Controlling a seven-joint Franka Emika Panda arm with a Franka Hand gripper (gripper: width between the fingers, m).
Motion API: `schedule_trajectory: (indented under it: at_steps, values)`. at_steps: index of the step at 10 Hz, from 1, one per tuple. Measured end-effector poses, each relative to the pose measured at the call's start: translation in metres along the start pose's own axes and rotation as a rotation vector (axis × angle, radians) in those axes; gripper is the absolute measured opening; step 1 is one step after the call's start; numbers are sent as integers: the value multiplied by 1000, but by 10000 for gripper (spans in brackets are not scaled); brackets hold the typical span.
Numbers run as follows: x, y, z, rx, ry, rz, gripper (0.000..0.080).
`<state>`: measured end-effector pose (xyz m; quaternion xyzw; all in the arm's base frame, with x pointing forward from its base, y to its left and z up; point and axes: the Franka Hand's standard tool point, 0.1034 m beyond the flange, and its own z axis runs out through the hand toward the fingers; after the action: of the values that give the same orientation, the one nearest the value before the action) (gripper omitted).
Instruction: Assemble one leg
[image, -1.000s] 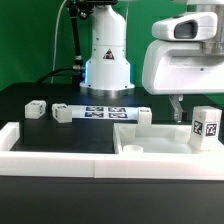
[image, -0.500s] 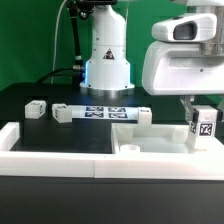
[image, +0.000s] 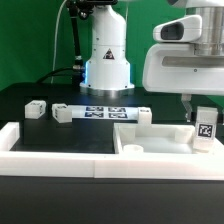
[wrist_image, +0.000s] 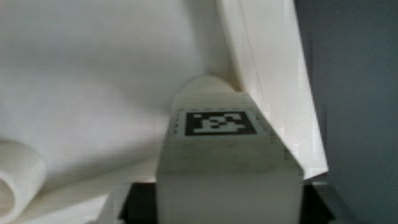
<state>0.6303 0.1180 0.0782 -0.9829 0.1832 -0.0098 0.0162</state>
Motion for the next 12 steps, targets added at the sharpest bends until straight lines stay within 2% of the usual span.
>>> schedule_trajectory:
  at_steps: [7,9,12]
  values:
    - [-1,4,1,-3,2,760,291]
    - [0,6,2,10,-13,843,291]
    - [-1,6,2,10,-10,819,303]
